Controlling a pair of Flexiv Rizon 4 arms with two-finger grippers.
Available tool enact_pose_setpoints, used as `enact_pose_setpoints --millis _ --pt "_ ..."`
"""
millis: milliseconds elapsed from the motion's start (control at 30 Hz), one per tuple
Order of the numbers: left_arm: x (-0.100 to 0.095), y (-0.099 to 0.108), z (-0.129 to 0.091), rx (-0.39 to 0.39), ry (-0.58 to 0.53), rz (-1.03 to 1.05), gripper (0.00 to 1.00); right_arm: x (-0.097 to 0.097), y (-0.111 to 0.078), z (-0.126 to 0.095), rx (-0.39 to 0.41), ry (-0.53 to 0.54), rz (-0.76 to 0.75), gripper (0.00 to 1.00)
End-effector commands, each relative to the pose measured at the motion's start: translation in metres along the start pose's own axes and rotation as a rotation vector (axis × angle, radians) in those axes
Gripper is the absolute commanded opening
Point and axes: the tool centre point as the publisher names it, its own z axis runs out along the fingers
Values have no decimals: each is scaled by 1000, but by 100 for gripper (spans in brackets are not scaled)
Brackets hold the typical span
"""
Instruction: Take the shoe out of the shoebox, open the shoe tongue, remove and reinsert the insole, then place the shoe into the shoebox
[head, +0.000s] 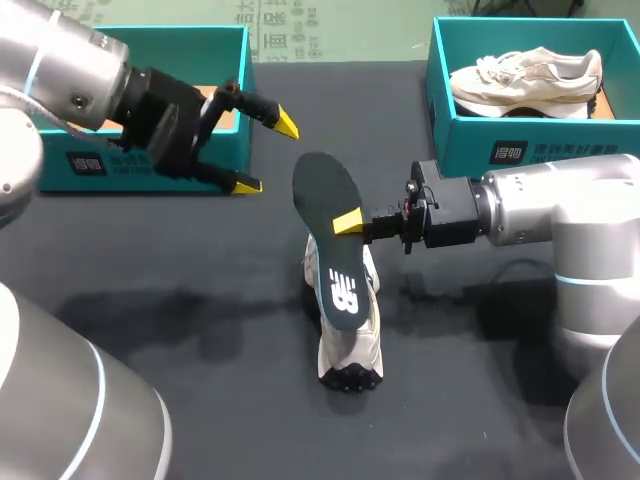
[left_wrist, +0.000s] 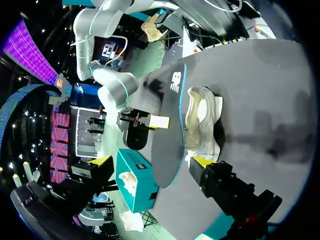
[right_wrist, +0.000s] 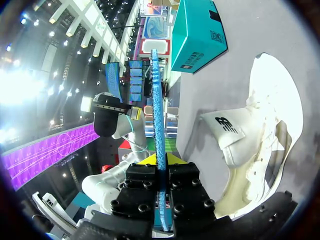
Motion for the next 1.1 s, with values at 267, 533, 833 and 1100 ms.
enact_pose_setpoints --millis 267,533,833,1100 --pt "17 -7 6 -43 -246 -12 100 0 -1 1 -1 -3 1 0" --pt "36 -7 12 -51 -327 -12 100 4 5 5 -3 -1 57 0" --pt "40 -13 37 -45 -417 2 100 5 3 12 -17 44 74 0" --pt "36 -13 40 -79 -426 -10 100 5 3 13 -33 59 73 0"
